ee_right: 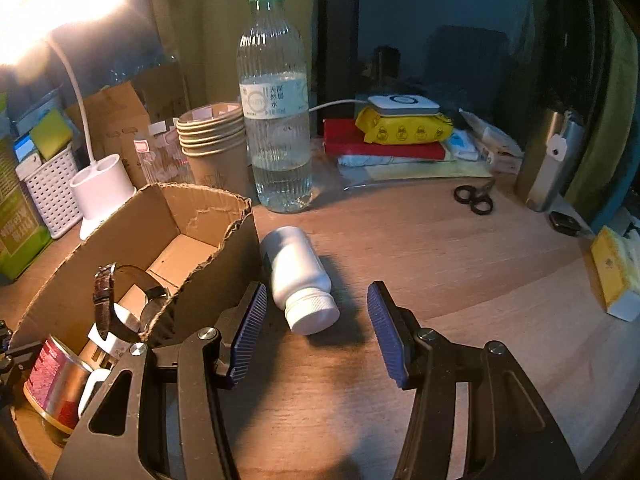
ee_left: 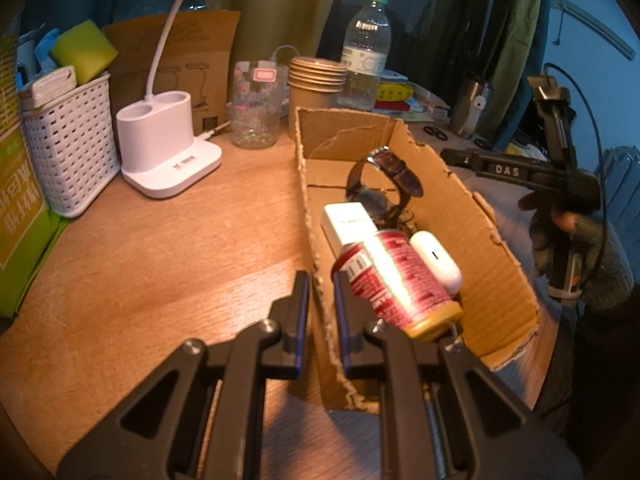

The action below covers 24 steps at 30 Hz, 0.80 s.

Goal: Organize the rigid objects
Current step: 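Move the right tool back to the white pill bottle, then close the right tool around the pill bottle and lift it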

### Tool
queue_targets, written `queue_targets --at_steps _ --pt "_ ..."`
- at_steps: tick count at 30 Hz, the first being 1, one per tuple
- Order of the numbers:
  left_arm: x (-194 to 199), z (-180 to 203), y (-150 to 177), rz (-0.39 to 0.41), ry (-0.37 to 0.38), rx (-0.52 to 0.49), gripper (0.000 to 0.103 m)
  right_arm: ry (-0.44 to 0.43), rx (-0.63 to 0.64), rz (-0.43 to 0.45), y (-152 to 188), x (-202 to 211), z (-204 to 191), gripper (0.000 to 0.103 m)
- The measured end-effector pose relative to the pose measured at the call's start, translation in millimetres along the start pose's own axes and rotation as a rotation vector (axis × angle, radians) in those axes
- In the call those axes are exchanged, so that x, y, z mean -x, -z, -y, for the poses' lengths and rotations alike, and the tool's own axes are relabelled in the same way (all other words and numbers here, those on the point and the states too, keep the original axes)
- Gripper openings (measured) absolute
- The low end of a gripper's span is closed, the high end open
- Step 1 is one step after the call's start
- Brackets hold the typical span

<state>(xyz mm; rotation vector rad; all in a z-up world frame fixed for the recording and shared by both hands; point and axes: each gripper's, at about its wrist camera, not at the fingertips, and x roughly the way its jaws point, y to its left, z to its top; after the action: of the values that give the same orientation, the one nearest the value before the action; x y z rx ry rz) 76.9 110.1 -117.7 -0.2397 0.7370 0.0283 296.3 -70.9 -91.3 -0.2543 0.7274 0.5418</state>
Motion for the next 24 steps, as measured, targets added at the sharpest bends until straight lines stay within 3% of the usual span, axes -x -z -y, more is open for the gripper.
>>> queue_targets --at_steps 24 --pt "4 5 4 0.023 -0.084 -0.009 0.016 -0.053 0.001 -0.093 -6 -54 -3 0.056"
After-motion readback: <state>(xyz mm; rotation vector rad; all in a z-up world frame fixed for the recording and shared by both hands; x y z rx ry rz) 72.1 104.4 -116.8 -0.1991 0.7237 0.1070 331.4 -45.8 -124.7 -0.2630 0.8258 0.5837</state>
